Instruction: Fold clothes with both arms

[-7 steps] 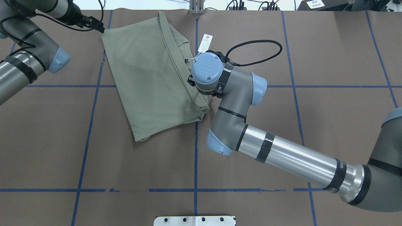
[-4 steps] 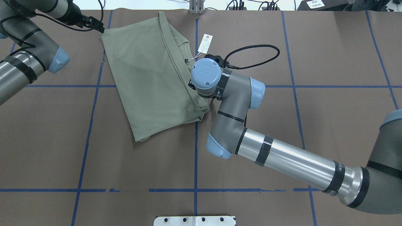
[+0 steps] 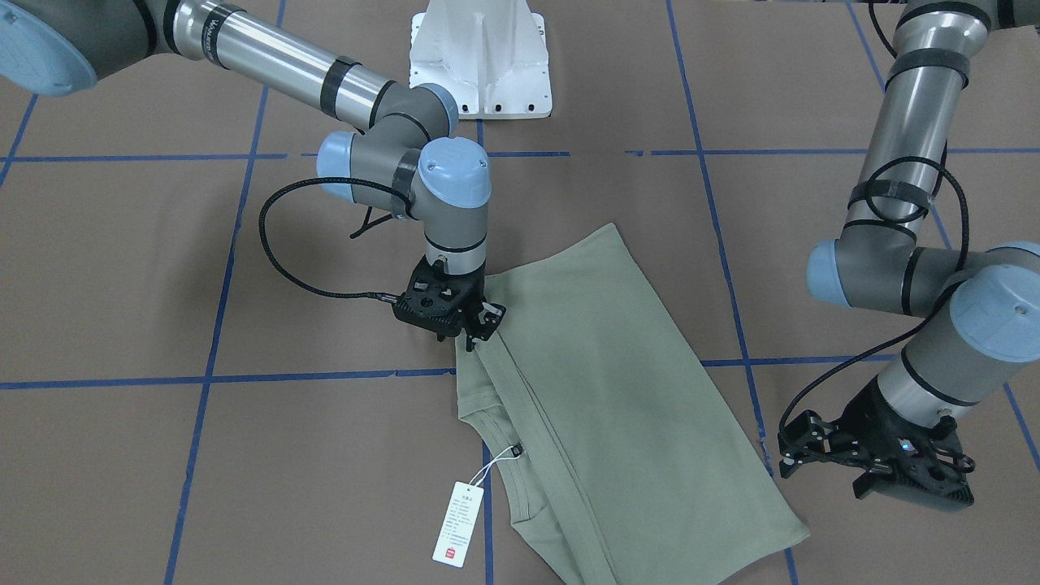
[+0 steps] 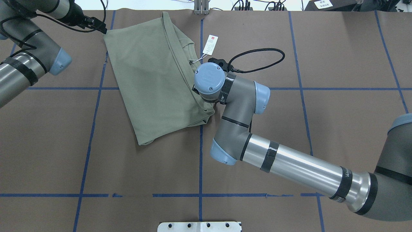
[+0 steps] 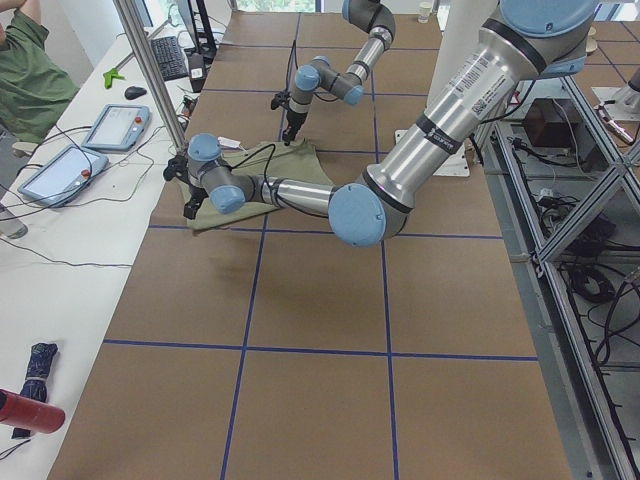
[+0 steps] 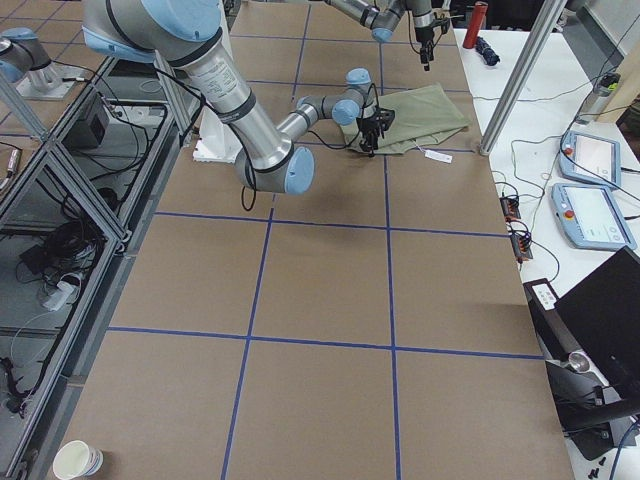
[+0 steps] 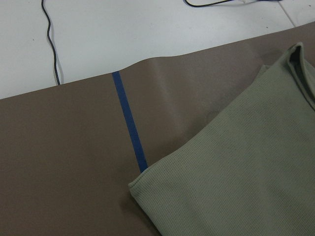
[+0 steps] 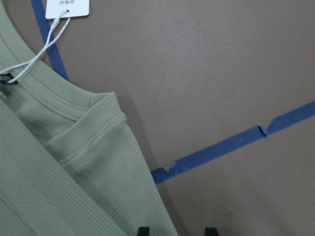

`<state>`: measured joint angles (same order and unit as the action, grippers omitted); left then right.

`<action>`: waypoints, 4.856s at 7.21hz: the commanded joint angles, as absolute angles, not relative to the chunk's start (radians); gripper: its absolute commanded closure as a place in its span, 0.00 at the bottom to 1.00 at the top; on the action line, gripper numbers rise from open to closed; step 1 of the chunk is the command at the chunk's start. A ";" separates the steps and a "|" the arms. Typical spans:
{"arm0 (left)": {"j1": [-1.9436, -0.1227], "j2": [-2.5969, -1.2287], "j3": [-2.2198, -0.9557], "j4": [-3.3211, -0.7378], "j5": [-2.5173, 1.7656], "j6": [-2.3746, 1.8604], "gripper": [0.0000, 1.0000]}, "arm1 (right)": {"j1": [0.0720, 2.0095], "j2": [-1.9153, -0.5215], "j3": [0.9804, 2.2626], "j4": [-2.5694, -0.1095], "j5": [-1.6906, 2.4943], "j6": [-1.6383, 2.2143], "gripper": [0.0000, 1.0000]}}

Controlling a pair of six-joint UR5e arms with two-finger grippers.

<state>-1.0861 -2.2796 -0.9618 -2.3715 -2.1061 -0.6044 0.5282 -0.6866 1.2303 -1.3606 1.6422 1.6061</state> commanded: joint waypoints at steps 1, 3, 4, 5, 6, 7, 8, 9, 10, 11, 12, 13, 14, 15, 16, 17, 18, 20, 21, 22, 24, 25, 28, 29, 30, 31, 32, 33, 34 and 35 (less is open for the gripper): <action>-1.086 -2.279 -0.962 -2.372 -2.106 -0.604 0.00 | 0.526 -0.686 1.230 -1.361 1.635 1.606 0.54; -1.086 -2.279 -0.963 -2.372 -2.106 -0.604 0.00 | 0.525 -0.681 1.230 -1.361 1.635 1.606 0.88; -1.086 -2.279 -0.963 -2.372 -2.106 -0.604 0.00 | 0.525 -0.681 1.230 -1.361 1.635 1.606 1.00; -1.086 -2.279 -0.963 -2.372 -2.106 -0.604 0.00 | 0.523 -0.683 1.230 -1.350 1.635 1.606 1.00; -1.086 -2.281 -0.963 -2.372 -2.106 -0.604 0.00 | 0.523 -0.681 1.230 -1.345 1.635 1.606 1.00; -1.086 -2.281 -0.962 -2.373 -2.106 -0.604 0.00 | 0.523 -0.677 1.236 -1.345 1.637 1.611 1.00; -1.086 -2.281 -0.963 -2.373 -2.106 -0.604 0.00 | 0.523 -0.676 1.273 -1.353 1.647 1.611 1.00; -1.086 -2.281 -0.963 -2.373 -2.106 -0.604 0.00 | 0.517 -0.716 1.354 -1.367 1.654 1.612 1.00; -1.086 -2.281 -0.963 -2.373 -2.106 -0.604 0.00 | 0.479 -0.792 1.517 -1.458 1.654 1.621 1.00; -1.086 -2.281 -0.963 -2.373 -2.106 -0.604 0.00 | 0.439 -0.869 1.692 -1.573 1.645 1.626 1.00; -1.086 -2.281 -0.963 -2.373 -2.106 -0.604 0.00 | 0.387 -0.938 1.817 -1.635 1.616 1.629 1.00; -1.086 -2.281 -0.963 -2.373 -2.106 -0.604 0.00 | 0.315 -0.998 1.912 -1.682 1.550 1.673 1.00; -1.086 -2.281 -0.965 -2.373 -2.106 -0.604 0.00 | 0.257 -1.012 1.966 -1.733 1.499 1.713 1.00; -1.085 -2.281 -0.965 -2.373 -2.106 -0.604 0.00 | 0.211 -1.014 1.974 -1.768 1.465 1.738 1.00; -1.086 -2.281 -0.965 -2.373 -2.108 -0.604 0.00 | 0.187 -1.040 1.974 -1.769 1.439 1.738 1.00; -1.086 -2.281 -0.965 -2.373 -2.108 -0.604 0.00 | 0.183 -1.054 1.970 -1.769 1.437 1.723 0.18; -1.086 -2.281 -0.971 -2.373 -2.108 -0.606 0.00 | 0.207 -1.048 1.965 -1.769 1.451 1.674 0.00; -1.086 -2.281 -0.977 -2.373 -2.108 -0.612 0.00 | 0.306 -0.999 1.936 -1.761 1.547 1.402 0.00; -1.086 -2.281 -0.980 -2.373 -2.108 -0.614 0.00 | 0.320 -0.950 1.886 -1.759 1.610 1.352 0.00; -1.086 -2.281 -0.980 -2.373 -2.108 -0.614 0.00 | 0.321 -0.892 1.809 -1.763 1.640 1.263 0.00; -1.086 -2.281 -0.980 -2.373 -2.108 -0.614 0.00 | 0.304 -0.848 1.691 -1.770 1.732 1.152 0.05; -1.086 -2.281 -0.980 -2.373 -2.108 -0.615 0.00 | 0.290 -0.853 1.683 -1.773 1.735 1.070 0.12; -1.086 -2.279 -0.980 -2.373 -2.108 -0.615 0.00 | 0.259 -0.848 1.689 -1.838 1.735 0.946 0.27; -1.085 -2.281 -0.980 -2.375 -2.108 -0.615 0.00 | 0.258 -0.848 1.697 -1.848 1.735 0.946 0.29; -1.085 -2.281 -0.980 -2.373 -2.108 -0.620 0.00 | 0.255 -0.851 1.697 -1.851 1.735 0.946 0.32; -1.085 -2.280 -0.980 -2.375 -2.108 -0.620 0.00 | 0.250 -0.851 1.697 -1.852 1.736 0.946 0.39; -1.085 -2.279 -0.983 -2.375 -2.108 -0.620 0.00 | 0.247 -0.854 1.697 -1.853 1.735 0.946 0.54; -1.085 -2.279 -0.986 -2.375 -2.108 -0.621 0.00 | 0.245 -0.857 1.697 -1.853 1.735 0.946 0.72; -1.085 -2.279 -0.986 -2.375 -2.108 -0.621 0.00 | 0.245 -0.856 1.697 -1.853 1.735 0.943 0.89; -1.085 -2.273 -0.988 -2.375 -2.108 -0.621 0.00 | 0.245 -0.856 1.701 -1.855 1.735 0.943 1.00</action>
